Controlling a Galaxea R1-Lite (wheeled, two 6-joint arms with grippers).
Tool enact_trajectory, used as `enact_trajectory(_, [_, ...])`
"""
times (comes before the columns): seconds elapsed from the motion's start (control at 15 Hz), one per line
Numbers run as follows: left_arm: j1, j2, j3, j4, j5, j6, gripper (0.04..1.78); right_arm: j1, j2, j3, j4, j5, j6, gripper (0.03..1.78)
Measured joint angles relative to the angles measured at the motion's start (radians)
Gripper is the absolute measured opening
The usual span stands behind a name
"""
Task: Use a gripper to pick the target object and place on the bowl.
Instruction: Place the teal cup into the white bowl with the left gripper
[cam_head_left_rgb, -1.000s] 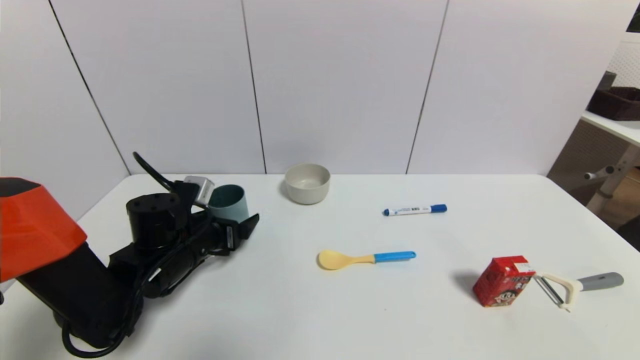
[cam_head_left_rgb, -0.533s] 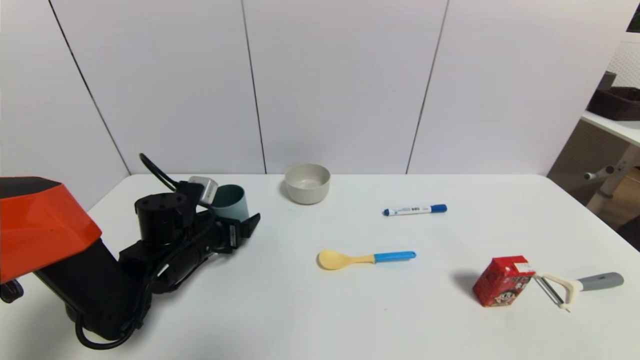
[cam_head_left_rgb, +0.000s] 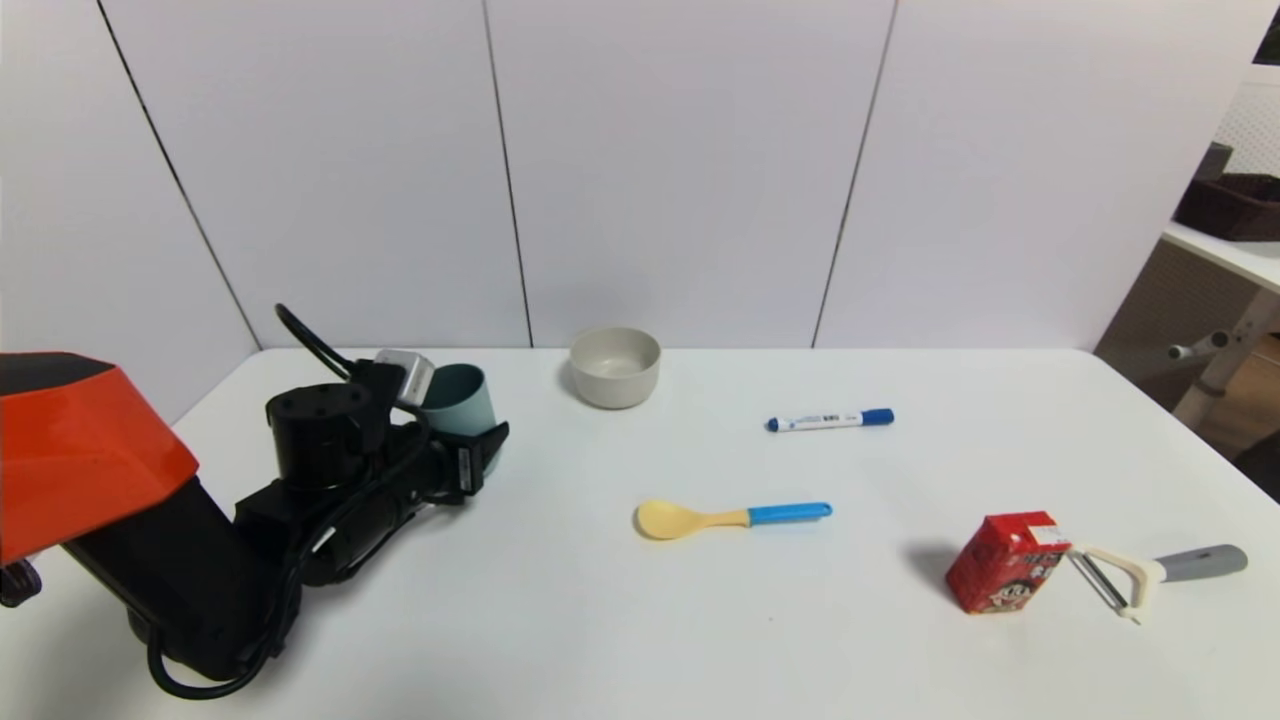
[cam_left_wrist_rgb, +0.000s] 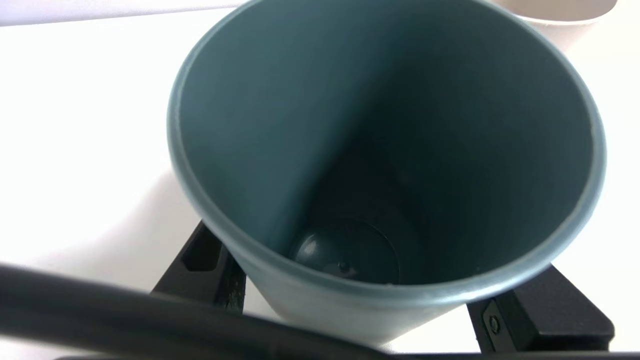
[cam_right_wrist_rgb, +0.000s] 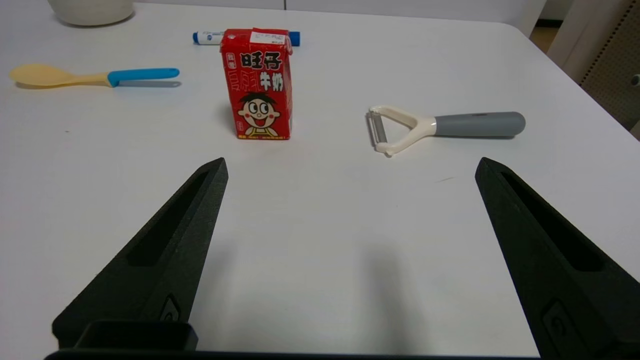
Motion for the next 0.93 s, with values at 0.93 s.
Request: enact_trajectory(0.93, [-0.079,0.043,-0.767,0.612,-0.068,0.091,1.17,0.0,0.0,0.0,0.0,0.0,0.0,1.71])
